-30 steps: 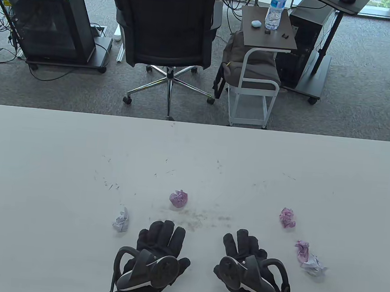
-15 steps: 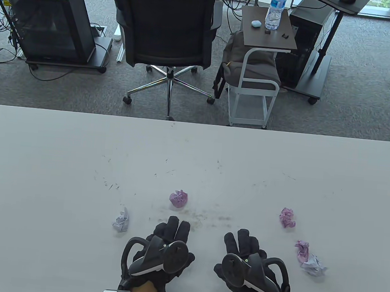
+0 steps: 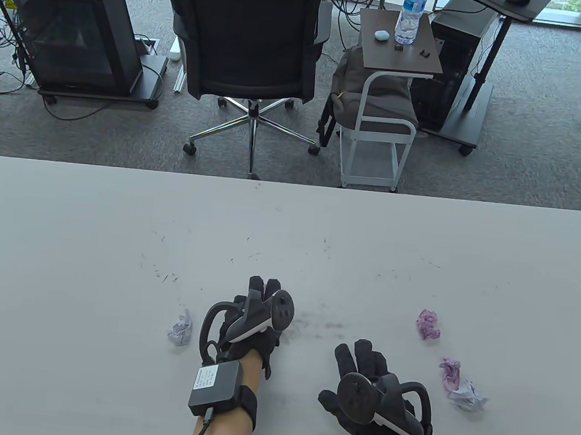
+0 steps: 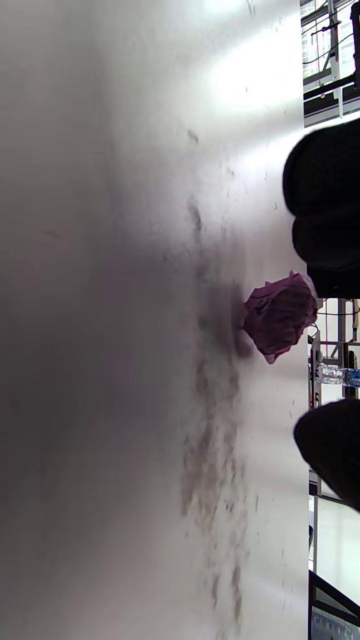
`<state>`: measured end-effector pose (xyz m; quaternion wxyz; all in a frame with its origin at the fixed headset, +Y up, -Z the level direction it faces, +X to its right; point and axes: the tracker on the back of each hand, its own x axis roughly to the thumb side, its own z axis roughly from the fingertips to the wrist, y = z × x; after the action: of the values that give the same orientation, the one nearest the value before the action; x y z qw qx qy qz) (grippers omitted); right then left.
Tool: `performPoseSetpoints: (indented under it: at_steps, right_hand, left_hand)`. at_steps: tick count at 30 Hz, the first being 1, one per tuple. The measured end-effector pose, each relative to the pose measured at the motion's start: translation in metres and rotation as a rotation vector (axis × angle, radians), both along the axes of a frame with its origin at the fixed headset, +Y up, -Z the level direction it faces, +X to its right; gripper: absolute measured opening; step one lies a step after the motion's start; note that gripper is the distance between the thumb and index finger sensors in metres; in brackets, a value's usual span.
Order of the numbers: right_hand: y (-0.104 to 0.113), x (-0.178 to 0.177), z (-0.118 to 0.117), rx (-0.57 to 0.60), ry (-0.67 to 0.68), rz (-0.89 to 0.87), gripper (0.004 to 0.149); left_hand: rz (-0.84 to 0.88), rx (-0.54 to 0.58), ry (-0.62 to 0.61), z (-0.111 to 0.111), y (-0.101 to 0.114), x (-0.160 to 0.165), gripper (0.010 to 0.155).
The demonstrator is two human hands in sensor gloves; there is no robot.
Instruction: Flatten crumpled invoices and stack
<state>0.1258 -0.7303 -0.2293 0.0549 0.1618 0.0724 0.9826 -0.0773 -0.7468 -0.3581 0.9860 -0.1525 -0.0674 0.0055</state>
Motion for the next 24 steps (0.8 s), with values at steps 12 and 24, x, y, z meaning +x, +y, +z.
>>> performPoseSetpoints:
  at_steps: [12, 24]
  right_hand:
    - [0.003, -0.003, 0.001, -0.005, 0.026, -0.041, 0.084]
    - [0.003, 0.000, 0.000, -0.010, 0.013, -0.059, 0.084]
  left_hand:
    - [-0.085, -0.090, 0.008, -0.008, -0.022, 0.015, 0.061]
    - [-0.011, -0.013, -0.083, 0.035, 0.005, 0.005, 0.054]
